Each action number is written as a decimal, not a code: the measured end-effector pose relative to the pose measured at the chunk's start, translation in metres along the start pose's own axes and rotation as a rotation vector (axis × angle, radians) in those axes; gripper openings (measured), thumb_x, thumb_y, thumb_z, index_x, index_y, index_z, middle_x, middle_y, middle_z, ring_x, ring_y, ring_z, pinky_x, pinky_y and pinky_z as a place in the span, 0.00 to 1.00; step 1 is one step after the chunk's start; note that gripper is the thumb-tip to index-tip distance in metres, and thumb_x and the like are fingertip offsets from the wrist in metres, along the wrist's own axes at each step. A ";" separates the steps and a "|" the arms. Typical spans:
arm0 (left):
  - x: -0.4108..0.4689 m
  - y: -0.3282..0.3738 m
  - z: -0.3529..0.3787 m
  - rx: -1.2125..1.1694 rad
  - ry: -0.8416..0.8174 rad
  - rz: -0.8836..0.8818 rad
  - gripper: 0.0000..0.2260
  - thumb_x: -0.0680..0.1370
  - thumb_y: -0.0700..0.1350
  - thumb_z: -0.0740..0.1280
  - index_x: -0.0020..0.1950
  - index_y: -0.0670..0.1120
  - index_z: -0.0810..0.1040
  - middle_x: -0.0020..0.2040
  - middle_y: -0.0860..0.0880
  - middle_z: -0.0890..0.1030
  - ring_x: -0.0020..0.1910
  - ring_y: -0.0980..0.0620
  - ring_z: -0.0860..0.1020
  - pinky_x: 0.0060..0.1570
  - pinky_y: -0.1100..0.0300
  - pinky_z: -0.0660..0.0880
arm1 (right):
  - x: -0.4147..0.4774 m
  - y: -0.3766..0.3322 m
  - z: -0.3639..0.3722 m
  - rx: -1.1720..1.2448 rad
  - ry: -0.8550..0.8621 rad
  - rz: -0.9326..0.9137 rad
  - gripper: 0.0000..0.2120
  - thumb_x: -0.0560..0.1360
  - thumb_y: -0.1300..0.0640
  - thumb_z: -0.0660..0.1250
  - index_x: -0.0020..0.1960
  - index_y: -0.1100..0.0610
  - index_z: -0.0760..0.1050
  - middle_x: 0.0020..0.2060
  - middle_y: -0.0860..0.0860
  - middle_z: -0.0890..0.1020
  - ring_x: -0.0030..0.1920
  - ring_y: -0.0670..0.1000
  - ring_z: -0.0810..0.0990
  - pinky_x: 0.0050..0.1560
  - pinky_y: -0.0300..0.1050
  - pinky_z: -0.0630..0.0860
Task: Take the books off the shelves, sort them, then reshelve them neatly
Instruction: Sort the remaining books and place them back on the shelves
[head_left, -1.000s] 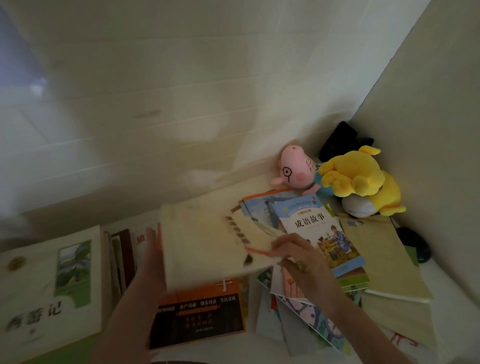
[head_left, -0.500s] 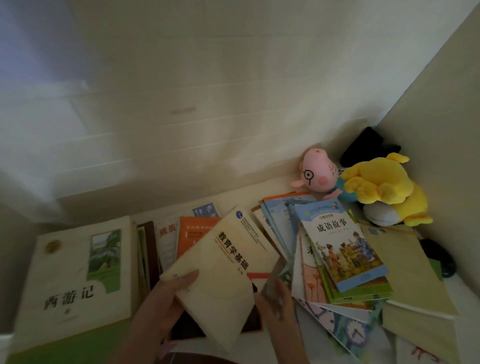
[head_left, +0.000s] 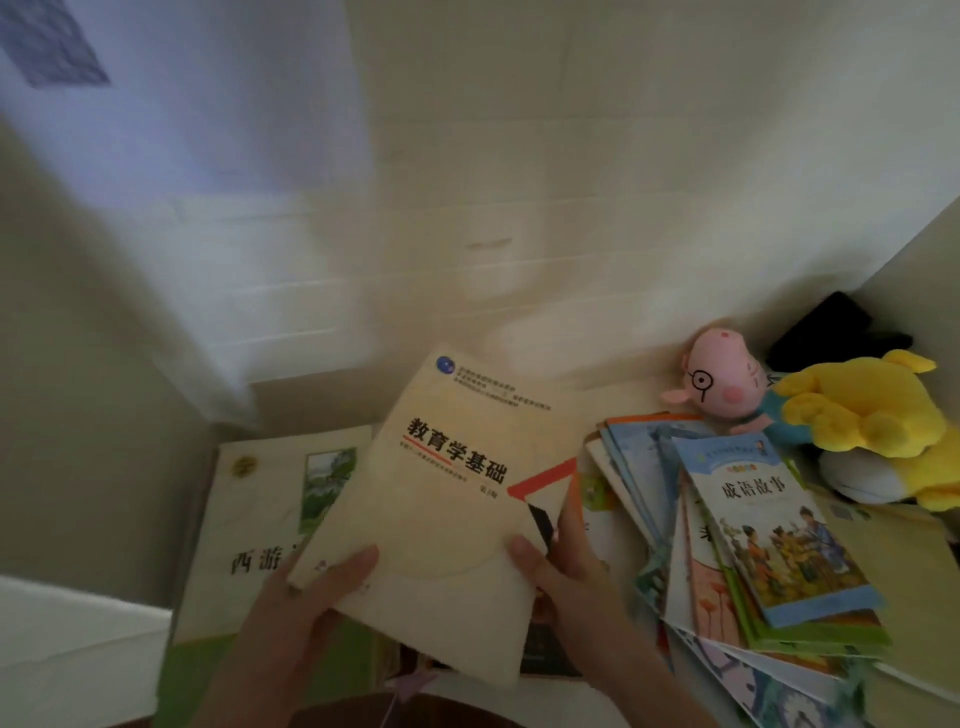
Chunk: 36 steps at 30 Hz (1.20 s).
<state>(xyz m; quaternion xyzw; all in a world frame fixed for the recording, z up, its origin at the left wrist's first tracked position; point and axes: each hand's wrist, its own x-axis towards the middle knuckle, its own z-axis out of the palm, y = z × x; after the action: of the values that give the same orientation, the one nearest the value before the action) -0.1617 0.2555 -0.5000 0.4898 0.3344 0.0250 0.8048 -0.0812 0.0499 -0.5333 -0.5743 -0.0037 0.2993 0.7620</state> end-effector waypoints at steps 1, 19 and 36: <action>-0.001 0.004 -0.017 0.091 0.028 -0.006 0.44 0.36 0.53 0.84 0.51 0.44 0.81 0.46 0.41 0.85 0.40 0.44 0.84 0.34 0.53 0.80 | 0.007 0.003 0.009 -0.033 -0.026 0.034 0.24 0.78 0.60 0.64 0.66 0.36 0.65 0.60 0.42 0.80 0.58 0.49 0.81 0.55 0.57 0.79; 0.006 -0.012 -0.136 1.128 0.433 0.067 0.21 0.67 0.47 0.78 0.57 0.46 0.78 0.51 0.43 0.77 0.52 0.39 0.76 0.56 0.47 0.70 | 0.058 0.033 0.094 -0.642 -0.229 0.085 0.27 0.78 0.58 0.66 0.68 0.37 0.58 0.52 0.32 0.74 0.49 0.36 0.76 0.40 0.27 0.76; 0.006 0.005 -0.109 0.968 0.315 0.003 0.39 0.70 0.48 0.75 0.76 0.55 0.57 0.60 0.45 0.78 0.57 0.40 0.76 0.57 0.46 0.71 | 0.050 0.054 0.089 -0.822 -0.291 0.089 0.50 0.65 0.46 0.76 0.75 0.35 0.48 0.68 0.40 0.69 0.67 0.45 0.70 0.65 0.53 0.74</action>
<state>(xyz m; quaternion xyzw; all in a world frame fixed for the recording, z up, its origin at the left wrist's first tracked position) -0.2173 0.3445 -0.5312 0.7972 0.4242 -0.0582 0.4256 -0.0954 0.1593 -0.5670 -0.7811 -0.2052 0.3833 0.4482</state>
